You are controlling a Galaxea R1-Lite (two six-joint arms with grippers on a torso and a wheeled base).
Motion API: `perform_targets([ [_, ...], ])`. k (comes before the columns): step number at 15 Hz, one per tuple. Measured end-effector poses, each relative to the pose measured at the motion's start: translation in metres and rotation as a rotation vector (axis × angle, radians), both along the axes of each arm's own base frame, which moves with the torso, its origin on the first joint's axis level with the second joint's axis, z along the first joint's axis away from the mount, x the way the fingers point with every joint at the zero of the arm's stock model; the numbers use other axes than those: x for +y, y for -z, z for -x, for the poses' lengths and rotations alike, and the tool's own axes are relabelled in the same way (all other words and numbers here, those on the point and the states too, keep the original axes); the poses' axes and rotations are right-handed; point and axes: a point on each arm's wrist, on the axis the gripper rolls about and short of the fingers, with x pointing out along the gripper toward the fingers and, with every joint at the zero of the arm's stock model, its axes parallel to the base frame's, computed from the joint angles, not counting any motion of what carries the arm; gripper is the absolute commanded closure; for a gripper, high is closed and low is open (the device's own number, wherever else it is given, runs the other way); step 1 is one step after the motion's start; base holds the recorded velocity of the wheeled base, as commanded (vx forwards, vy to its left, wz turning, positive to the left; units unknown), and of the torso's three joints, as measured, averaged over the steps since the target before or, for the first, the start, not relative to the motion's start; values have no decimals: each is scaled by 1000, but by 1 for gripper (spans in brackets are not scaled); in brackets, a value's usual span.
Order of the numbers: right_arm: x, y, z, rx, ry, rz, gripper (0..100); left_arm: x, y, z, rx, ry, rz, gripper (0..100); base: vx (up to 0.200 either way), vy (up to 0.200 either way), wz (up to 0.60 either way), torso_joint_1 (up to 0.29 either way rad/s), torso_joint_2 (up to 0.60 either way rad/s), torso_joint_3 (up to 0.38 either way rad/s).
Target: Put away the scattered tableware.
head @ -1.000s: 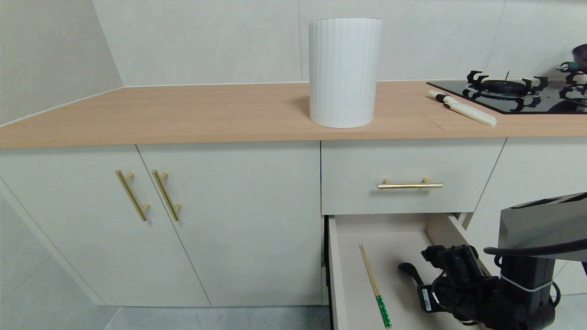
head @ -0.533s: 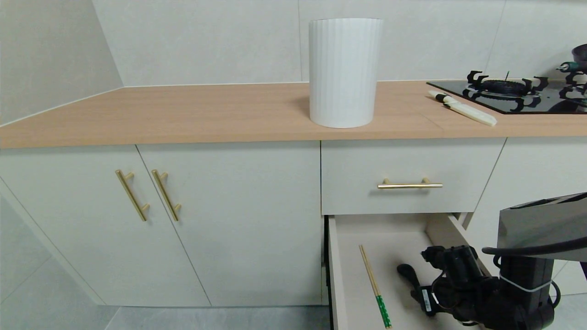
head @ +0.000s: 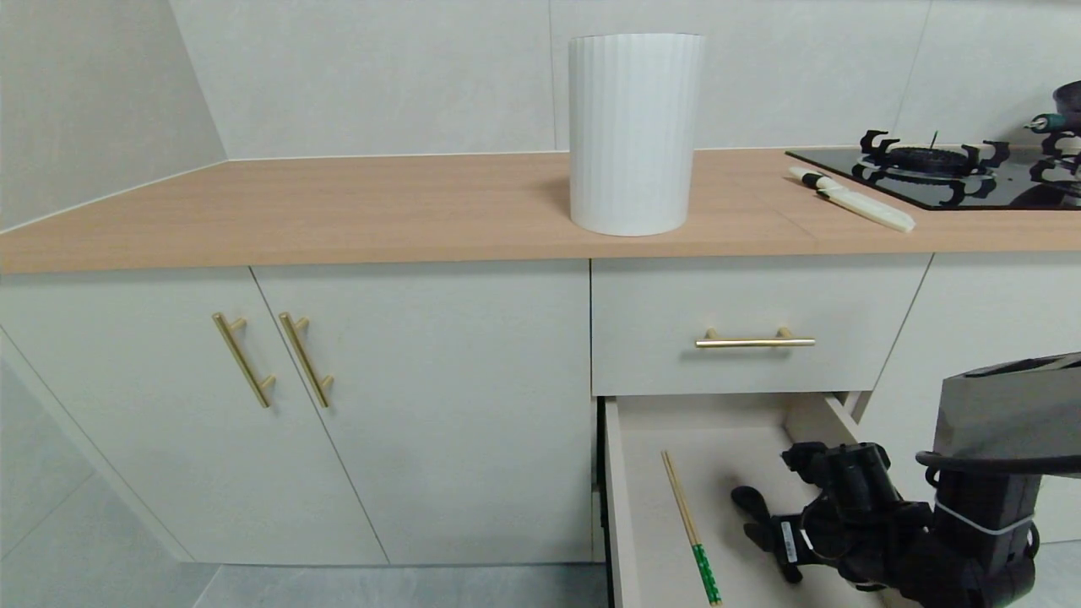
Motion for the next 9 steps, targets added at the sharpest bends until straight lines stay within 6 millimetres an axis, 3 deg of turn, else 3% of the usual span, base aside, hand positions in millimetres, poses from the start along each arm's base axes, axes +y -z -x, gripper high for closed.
perform_targets([
  [9, -10, -109, 36, -51, -13, -27, 0, 0, 0, 0, 0, 0, 0, 0, 0, 0, 0, 0, 0, 0],
])
